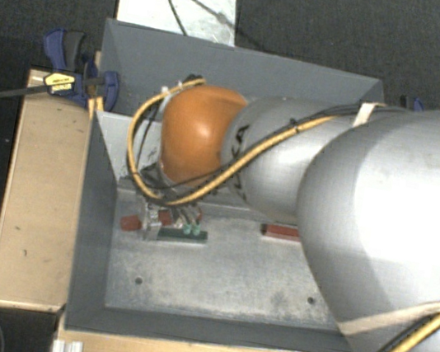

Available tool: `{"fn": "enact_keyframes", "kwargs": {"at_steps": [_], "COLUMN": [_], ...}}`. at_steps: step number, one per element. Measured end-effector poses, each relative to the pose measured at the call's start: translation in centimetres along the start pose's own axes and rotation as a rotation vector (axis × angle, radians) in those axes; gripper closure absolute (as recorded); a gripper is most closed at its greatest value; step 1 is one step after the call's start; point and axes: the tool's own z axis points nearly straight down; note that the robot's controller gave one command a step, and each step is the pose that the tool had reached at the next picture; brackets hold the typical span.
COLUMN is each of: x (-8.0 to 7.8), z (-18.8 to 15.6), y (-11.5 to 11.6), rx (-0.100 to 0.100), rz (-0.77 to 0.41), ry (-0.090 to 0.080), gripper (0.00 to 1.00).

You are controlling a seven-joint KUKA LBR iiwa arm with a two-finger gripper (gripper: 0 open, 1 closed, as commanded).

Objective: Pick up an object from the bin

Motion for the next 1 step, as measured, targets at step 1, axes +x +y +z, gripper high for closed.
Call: {"fn": "enact_keyframes", "kwargs": {"at_steps": [1], "x": [-0.26], "z": [-7.23], "y": [0.03], "rx": [0.000], "rz": [0.003], "ry": [-0.010], "gripper": [1.00]}}
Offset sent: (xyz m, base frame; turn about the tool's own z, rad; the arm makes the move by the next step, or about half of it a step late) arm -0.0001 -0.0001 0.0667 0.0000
